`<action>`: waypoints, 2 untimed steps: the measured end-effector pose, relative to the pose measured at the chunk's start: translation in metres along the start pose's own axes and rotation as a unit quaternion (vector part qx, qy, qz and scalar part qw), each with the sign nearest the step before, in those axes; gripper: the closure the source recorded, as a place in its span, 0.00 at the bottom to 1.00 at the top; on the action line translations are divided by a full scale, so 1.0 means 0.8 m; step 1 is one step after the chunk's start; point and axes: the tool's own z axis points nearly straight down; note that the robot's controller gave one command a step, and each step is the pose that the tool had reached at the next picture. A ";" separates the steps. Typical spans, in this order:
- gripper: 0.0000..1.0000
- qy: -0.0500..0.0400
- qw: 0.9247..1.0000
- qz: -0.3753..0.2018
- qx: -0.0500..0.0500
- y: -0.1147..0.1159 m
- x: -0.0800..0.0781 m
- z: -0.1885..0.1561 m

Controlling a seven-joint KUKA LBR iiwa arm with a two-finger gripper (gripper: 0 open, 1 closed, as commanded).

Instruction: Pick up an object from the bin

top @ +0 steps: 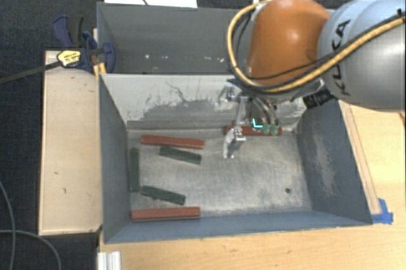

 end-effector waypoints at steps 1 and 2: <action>0.00 -0.004 1.000 0.001 0.000 -0.001 -0.002 -0.005; 0.00 -0.007 1.000 -0.018 0.000 0.012 -0.006 0.052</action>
Offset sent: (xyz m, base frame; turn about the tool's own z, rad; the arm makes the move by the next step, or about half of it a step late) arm 0.0042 0.0323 -0.1517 -0.1282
